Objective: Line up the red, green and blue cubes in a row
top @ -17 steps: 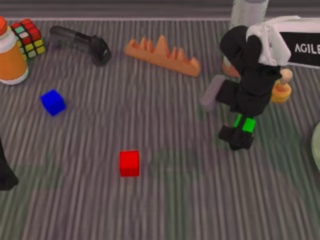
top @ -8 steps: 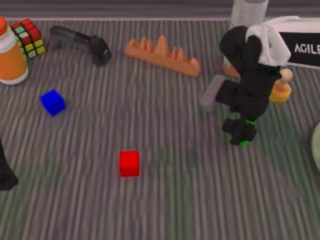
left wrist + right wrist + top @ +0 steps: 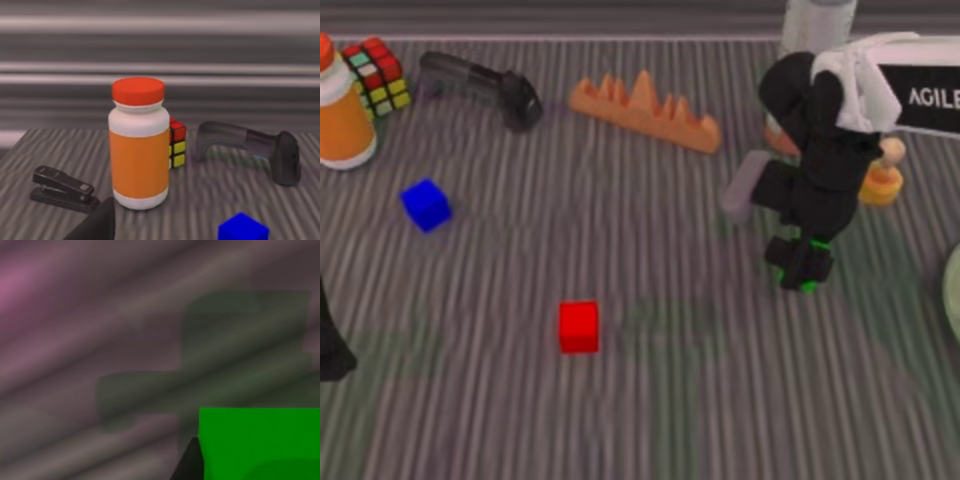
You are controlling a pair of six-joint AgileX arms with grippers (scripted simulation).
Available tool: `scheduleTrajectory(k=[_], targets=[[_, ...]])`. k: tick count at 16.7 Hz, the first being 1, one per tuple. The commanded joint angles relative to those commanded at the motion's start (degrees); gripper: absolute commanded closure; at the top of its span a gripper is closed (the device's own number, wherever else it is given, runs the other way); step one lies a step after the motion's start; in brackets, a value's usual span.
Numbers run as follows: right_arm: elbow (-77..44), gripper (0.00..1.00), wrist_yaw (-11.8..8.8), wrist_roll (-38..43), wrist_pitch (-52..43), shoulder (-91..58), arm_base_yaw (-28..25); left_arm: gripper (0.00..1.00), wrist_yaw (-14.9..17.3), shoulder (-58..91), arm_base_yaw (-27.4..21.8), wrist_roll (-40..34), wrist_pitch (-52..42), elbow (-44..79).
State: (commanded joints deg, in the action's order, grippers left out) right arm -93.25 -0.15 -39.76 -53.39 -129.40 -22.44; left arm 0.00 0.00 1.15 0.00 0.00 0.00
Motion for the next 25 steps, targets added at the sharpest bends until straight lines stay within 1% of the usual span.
scheduleTrajectory(k=[3,9,13,15,18,23,25], targets=[[-1.76,1.0,-0.02,-0.08,-2.36,0.61,-0.12,0.0,0.0,0.0,0.0,0.0,0.0,0.0],[-8.79,1.0,-0.04,-0.13,-13.13,4.13,-0.48,0.0,0.0,0.0,0.0,0.0,0.0,0.0],[-9.08,1.0,-0.05,-0.04,-13.47,4.2,-0.21,0.0,0.0,0.0,0.0,0.0,0.0,0.0],[-9.49,1.0,-0.07,-0.29,-13.76,4.02,-1.07,0.0,0.0,0.0,0.0,0.0,0.0,0.0],[-11.66,1.0,-0.12,-1.29,-15.23,3.28,-5.65,0.0,0.0,0.0,0.0,0.0,0.0,0.0],[-16.49,1.0,-0.26,-3.84,-18.73,1.74,-16.83,0.0,0.0,0.0,0.0,0.0,0.0,0.0],[-18.01,1.0,-0.29,-4.66,-19.75,1.39,-20.52,0.0,0.0,0.0,0.0,0.0,0.0,0.0]])
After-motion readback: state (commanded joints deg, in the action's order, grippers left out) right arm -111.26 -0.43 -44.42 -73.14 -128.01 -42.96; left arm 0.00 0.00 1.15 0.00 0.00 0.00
